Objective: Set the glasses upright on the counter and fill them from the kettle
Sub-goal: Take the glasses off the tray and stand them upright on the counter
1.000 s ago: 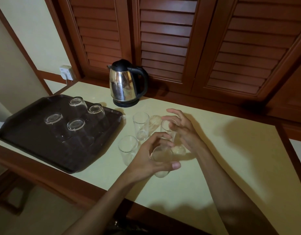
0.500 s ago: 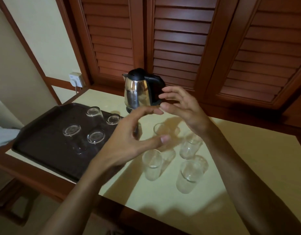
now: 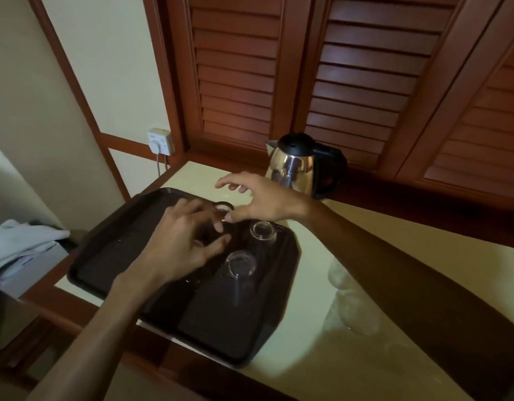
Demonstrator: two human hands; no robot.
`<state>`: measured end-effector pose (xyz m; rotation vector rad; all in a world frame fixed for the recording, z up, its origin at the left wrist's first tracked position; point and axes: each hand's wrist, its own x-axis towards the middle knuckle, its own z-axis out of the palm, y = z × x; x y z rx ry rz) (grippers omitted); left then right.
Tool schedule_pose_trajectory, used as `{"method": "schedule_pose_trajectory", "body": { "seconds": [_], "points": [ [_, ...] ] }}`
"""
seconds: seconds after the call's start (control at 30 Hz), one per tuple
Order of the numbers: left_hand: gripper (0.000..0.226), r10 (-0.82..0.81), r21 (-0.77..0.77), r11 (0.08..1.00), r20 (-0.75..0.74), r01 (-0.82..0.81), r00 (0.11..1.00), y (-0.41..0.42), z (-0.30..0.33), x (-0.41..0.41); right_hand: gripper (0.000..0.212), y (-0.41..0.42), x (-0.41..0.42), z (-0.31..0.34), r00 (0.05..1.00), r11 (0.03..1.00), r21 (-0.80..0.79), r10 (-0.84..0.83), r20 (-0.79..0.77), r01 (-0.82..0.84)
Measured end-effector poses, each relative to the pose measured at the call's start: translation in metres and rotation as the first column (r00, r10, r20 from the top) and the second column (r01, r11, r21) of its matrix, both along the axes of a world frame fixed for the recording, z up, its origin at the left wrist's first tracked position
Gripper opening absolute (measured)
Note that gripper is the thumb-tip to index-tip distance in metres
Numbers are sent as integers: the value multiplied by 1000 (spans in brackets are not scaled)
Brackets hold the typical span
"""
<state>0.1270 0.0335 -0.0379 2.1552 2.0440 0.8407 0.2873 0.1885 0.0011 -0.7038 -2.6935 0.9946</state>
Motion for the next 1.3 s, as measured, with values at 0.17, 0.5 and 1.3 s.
{"method": "schedule_pose_trajectory", "body": {
  "seconds": [0.17, 0.5, 1.3],
  "points": [
    [36, -59, -20, 998, -94, 57, 994, 2, -25, -34, 68, 1, -43, -16, 966, 995, 92, 18, 258, -43],
    [42, -343, -406, 887, -257, 222, 903, 21, 0, -96, 40, 16, -100, -23, 941, 985, 169, -82, 329, 27],
    [48, -645, -641, 745, -763, -188, 46, 49, -18, -35, 30, 23, -204, -53, 217, 924, 317, -272, 937, -212]
  ]
}}
